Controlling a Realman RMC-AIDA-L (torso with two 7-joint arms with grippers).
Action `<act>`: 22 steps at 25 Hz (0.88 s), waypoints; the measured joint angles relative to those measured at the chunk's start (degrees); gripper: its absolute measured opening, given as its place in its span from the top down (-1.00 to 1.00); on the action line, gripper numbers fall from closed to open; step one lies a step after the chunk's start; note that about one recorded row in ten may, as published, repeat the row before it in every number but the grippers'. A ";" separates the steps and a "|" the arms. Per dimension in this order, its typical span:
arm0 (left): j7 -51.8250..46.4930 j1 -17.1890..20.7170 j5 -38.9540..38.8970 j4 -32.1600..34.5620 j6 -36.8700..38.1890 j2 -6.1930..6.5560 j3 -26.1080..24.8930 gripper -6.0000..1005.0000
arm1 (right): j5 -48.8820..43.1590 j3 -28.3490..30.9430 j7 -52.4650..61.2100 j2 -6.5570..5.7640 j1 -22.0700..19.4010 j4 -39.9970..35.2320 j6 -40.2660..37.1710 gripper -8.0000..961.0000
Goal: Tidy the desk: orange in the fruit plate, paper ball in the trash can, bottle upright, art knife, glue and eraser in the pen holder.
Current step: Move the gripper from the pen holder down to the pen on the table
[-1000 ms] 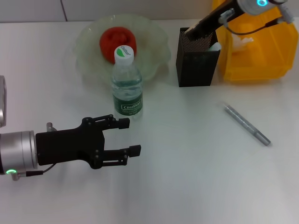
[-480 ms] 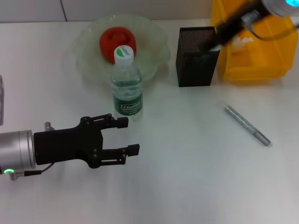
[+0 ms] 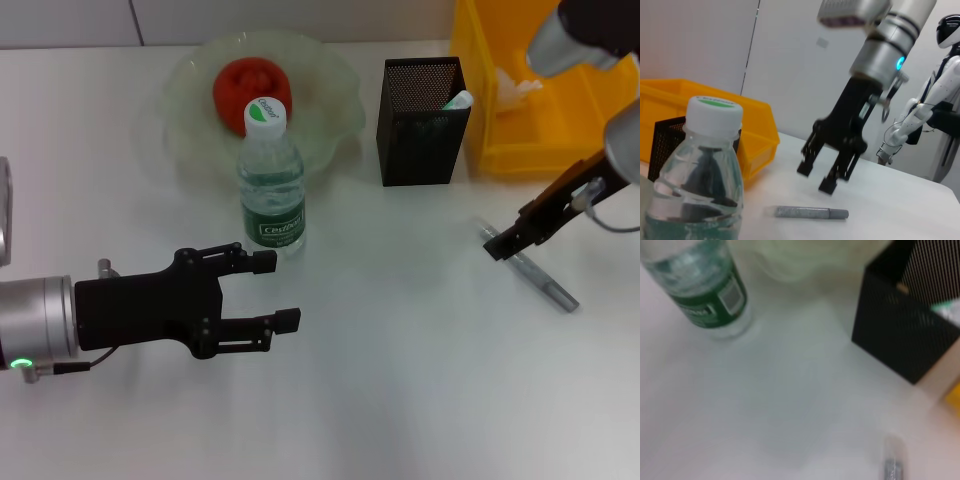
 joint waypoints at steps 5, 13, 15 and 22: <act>0.00 -0.50 0.00 -0.10 0.03 -0.15 0.02 -0.59 | -0.03 -1.24 -0.11 -0.04 0.53 6.67 5.79 -0.39; 0.00 -0.14 0.00 -0.23 -0.10 -0.28 0.02 -0.59 | -1.28 -1.52 -1.58 -0.28 2.43 13.27 10.96 -0.08; 0.00 -0.14 0.00 -0.23 -0.10 -0.28 0.02 -0.59 | -1.47 -2.07 -1.81 -0.22 2.57 14.06 11.76 0.00; 0.00 -0.02 0.00 -0.31 -0.14 -0.43 0.00 -0.59 | -1.52 -2.83 -1.97 -0.17 3.32 16.84 13.96 0.17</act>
